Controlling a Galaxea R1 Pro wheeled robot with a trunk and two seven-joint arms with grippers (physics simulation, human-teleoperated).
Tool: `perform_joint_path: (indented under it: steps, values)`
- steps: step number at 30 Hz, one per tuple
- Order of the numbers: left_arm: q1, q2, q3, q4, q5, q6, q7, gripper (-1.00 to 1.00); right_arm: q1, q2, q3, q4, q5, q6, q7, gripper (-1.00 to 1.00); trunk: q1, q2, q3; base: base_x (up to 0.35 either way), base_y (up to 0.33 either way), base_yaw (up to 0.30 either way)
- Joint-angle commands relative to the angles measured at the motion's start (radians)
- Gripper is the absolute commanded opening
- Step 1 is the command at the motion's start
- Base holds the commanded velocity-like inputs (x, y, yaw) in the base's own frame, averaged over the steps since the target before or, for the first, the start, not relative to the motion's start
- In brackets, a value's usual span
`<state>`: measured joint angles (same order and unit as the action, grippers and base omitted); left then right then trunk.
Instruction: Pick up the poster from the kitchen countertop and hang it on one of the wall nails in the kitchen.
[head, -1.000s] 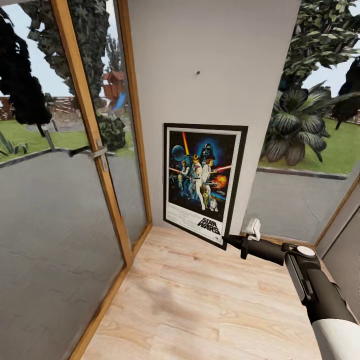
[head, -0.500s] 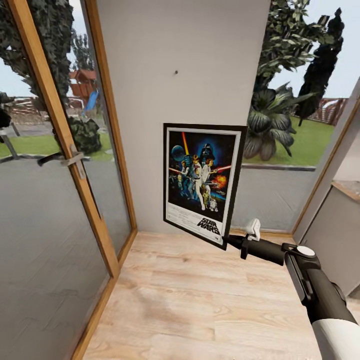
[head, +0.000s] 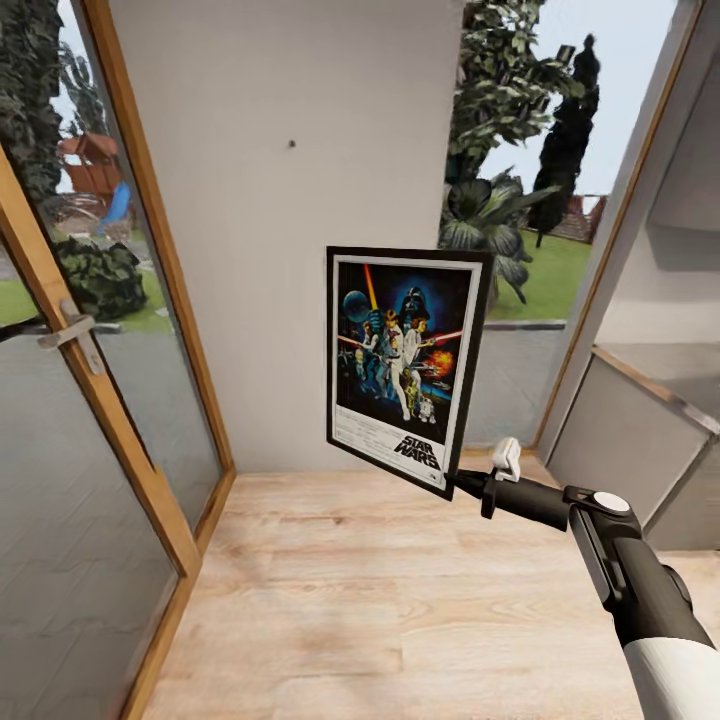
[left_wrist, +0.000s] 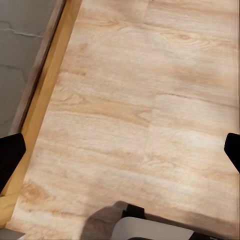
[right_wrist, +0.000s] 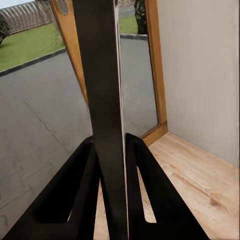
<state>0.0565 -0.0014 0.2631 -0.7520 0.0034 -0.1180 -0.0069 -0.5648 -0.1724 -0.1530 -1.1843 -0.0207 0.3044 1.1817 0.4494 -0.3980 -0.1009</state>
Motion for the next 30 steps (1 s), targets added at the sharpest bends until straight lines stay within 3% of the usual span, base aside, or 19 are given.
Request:
perform_joint_path:
  steps: [1, 10, 30]
  values:
    - [0.0, 0.0, 0.002, -0.001, 0.001, -0.002, -0.001, 1.0, -0.001, 0.0, -0.001, 0.0, -0.004, 0.012, 0.006, -1.0, 0.001, -0.002, -0.002, 0.0, 0.0, -0.153]
    - [0.0, 0.0, -0.001, 0.005, 0.001, -0.001, -0.001, 1.0, -0.001, 0.0, 0.001, 0.0, -0.004, 0.014, 0.007, -1.0, 0.001, -0.002, -0.002, 0.022, 0.0, -0.027]
    - [0.0, 0.0, 0.0, 0.003, 0.001, 0.0, -0.001, 1.0, -0.001, 0.001, 0.0, 0.0, -0.004, 0.013, 0.006, -1.0, 0.001, -0.002, -0.002, 0.275, 0.031, 0.0]
